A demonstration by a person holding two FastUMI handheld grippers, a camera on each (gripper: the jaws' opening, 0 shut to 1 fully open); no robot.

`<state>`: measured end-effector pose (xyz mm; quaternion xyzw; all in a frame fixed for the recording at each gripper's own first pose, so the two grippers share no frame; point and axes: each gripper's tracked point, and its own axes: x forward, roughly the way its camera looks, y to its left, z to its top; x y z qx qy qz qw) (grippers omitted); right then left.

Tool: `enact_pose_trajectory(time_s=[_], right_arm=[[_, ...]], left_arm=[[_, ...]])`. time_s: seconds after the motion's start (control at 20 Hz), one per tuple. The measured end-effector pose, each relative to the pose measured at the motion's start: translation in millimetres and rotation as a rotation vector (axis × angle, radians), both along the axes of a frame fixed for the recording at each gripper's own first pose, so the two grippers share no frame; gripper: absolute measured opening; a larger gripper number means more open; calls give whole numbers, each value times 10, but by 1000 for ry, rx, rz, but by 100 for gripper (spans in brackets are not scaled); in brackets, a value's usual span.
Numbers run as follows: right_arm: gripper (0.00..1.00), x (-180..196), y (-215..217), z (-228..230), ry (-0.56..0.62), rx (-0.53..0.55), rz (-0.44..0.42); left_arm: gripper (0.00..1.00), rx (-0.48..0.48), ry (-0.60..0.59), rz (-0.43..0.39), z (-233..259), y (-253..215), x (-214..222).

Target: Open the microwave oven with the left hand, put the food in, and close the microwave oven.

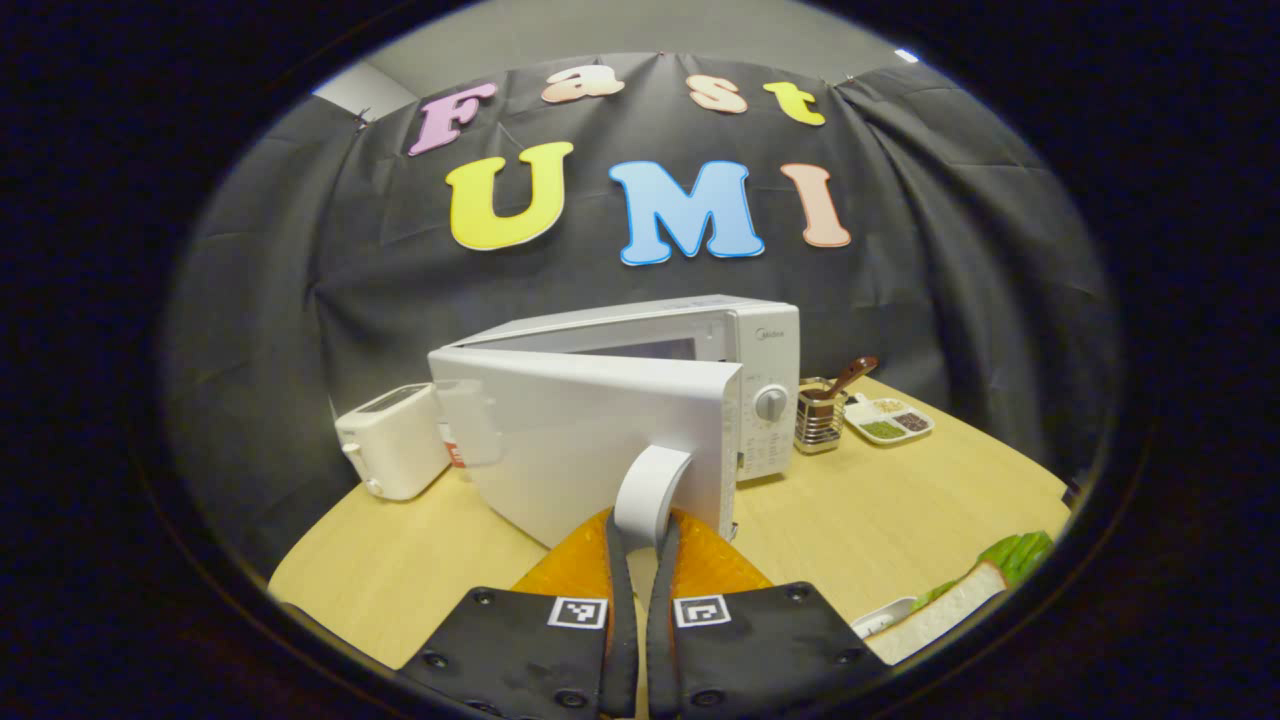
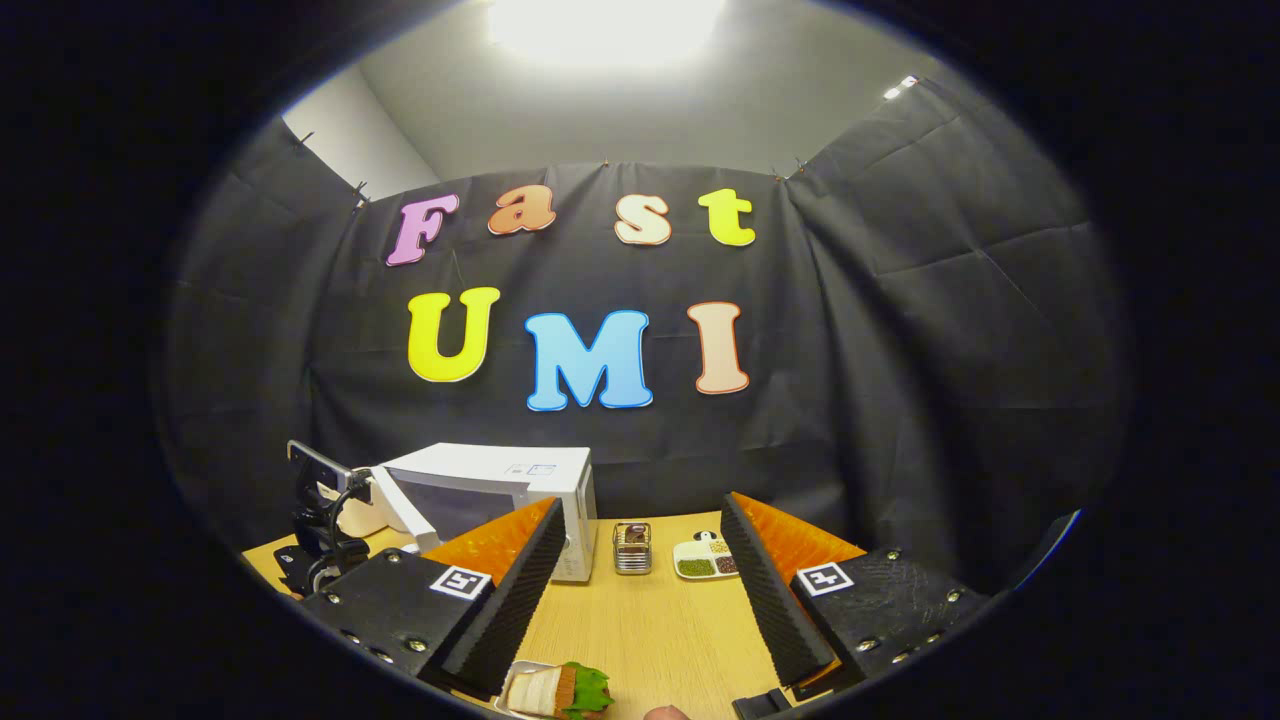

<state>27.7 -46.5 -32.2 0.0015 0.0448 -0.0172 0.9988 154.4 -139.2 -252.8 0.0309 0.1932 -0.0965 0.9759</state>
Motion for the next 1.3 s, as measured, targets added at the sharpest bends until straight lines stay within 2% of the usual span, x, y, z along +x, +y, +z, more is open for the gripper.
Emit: enact_pose_trajectory(time_s=[0.2, 0.4, 0.65, 1.0, 1.3], right_arm=[[95, 5, 37, -64, 14, 11, 43], [95, 45, 214, -43, 11, 29, 69], [95, 100, 606, -69, 7, 29, 89], [95, 77, 1220, -94, 12, 26, 101], [95, 87, 1646, -109, 18, 26, 99]], left_arm=[[10, 25, 10, 86, -9, 431, -218], [10, 27, 12, 115, -18, 729, -335], [10, 29, 17, 88, -27, 1019, -417], [10, 14, 24, 75, -73, 1658, -493], [10, -15, 19, 19, -94, 1968, -513]])
